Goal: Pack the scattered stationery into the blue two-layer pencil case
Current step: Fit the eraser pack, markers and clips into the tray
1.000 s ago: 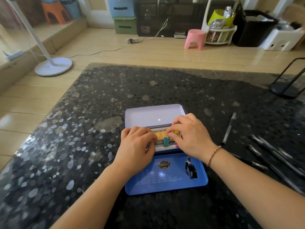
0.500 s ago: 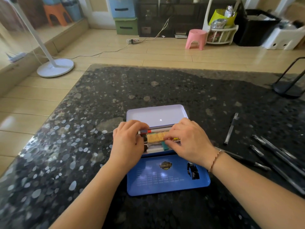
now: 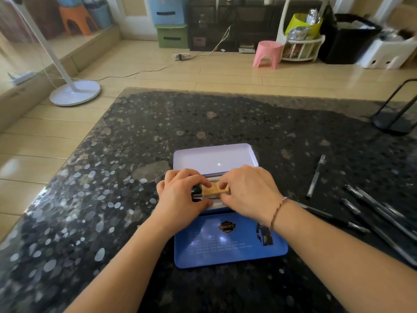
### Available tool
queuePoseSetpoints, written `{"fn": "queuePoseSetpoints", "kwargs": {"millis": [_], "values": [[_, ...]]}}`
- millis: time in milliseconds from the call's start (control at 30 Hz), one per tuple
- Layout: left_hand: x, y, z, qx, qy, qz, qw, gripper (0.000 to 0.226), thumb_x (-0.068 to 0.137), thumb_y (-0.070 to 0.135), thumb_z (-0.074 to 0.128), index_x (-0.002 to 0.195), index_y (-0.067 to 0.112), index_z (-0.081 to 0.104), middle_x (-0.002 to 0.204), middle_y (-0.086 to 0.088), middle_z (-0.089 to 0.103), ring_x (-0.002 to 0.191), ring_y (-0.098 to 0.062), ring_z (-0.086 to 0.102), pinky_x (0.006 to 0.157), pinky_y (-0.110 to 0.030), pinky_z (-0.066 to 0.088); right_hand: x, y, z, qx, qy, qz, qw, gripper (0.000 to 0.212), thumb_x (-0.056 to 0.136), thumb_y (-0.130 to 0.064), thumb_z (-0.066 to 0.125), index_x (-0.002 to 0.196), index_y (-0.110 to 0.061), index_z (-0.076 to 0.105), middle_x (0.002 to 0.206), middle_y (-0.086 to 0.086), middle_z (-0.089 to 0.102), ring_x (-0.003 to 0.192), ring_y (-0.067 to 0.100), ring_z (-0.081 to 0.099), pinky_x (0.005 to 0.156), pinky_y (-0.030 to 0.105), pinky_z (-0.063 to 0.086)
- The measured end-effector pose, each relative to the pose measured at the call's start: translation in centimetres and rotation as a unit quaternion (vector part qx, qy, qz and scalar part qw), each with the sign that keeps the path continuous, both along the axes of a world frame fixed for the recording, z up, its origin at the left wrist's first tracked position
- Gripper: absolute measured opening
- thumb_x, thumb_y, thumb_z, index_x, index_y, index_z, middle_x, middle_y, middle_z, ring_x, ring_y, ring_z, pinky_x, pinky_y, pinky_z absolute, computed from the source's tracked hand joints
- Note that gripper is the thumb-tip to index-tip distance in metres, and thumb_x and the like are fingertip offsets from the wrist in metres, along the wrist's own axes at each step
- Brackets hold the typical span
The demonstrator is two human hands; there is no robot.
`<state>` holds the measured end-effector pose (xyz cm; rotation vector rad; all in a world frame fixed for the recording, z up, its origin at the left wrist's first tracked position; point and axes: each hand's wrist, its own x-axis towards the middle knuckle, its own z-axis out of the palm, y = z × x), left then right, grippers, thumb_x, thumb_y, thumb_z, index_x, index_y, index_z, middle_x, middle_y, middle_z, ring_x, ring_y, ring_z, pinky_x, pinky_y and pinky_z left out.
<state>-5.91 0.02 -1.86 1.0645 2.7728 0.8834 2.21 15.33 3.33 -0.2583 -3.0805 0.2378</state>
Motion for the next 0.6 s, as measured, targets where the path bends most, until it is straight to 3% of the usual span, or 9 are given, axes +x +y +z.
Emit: {"fn": "queuePoseSetpoints", "kwargs": {"millis": [133, 167, 333, 433, 600], "values": [[-0.1, 0.0, 0.6, -0.023, -0.020, -0.019, 0.999, 0.022, 0.076, 0.036, 0.077, 0.091, 0.047, 0.065, 0.111, 0.027, 0.051, 0.114, -0.008, 0.027, 0.093, -0.033, 0.013, 0.6, 4.5, 2.5, -0.230, -0.002, -0.084, 0.969, 0.013, 0.085, -0.019, 0.066, 0.089, -0.029, 0.073, 0.079, -0.010, 0.069, 0.063, -0.002, 0.061, 0.060, 0.018, 0.050], [-0.1, 0.0, 0.7, -0.030, -0.016, -0.025, 0.999, 0.020, 0.078, 0.035, 0.076, 0.090, 0.048, 0.067, 0.112, 0.027, 0.050, 0.114, -0.008, 0.027, 0.093, -0.033, 0.013, 0.8, 5.8, 2.7, -0.245, 0.006, -0.099, 0.964, 0.014, 0.084, -0.018, 0.067, 0.089, -0.029, 0.073, 0.079, -0.010, 0.069, 0.066, -0.003, 0.062, 0.060, 0.017, 0.048], [0.6, 0.0, -0.1, -0.043, 0.078, -0.094, 0.992, 0.025, 0.089, 0.027, 0.055, 0.096, 0.047, 0.069, 0.120, 0.020, 0.053, 0.115, -0.020, 0.036, 0.092, -0.040, 0.018, 2.0, 7.6, 1.0, -0.230, -0.014, -0.138, 0.963, 0.015, 0.088, -0.017, 0.063, 0.086, -0.030, 0.070, 0.084, -0.011, 0.066, 0.077, 0.000, 0.059, 0.059, 0.016, 0.042], [1.1, 0.3, -0.3, -0.063, 0.105, -0.118, 0.985, 0.030, 0.090, 0.041, 0.040, 0.104, 0.046, 0.067, 0.123, 0.020, 0.052, 0.116, -0.021, 0.039, 0.094, -0.045, 0.023, 2.7, 7.7, -0.1, -0.248, 0.017, -0.169, 0.954, 0.012, 0.086, -0.016, 0.065, 0.086, -0.027, 0.072, 0.084, -0.010, 0.068, 0.080, 0.002, 0.062, 0.063, 0.015, 0.044], [1.0, -0.1, -0.4, -0.056, 0.116, -0.127, 0.983, 0.036, 0.089, 0.059, 0.037, 0.094, 0.042, 0.069, 0.121, 0.022, 0.056, 0.118, -0.017, 0.039, 0.096, -0.045, 0.023, 4.0, 6.4, -1.5, -0.245, 0.115, -0.200, 0.942, 0.004, 0.082, -0.026, 0.072, 0.085, -0.029, 0.071, 0.081, -0.013, 0.070, 0.076, 0.001, 0.064, 0.067, 0.021, 0.053]]}}
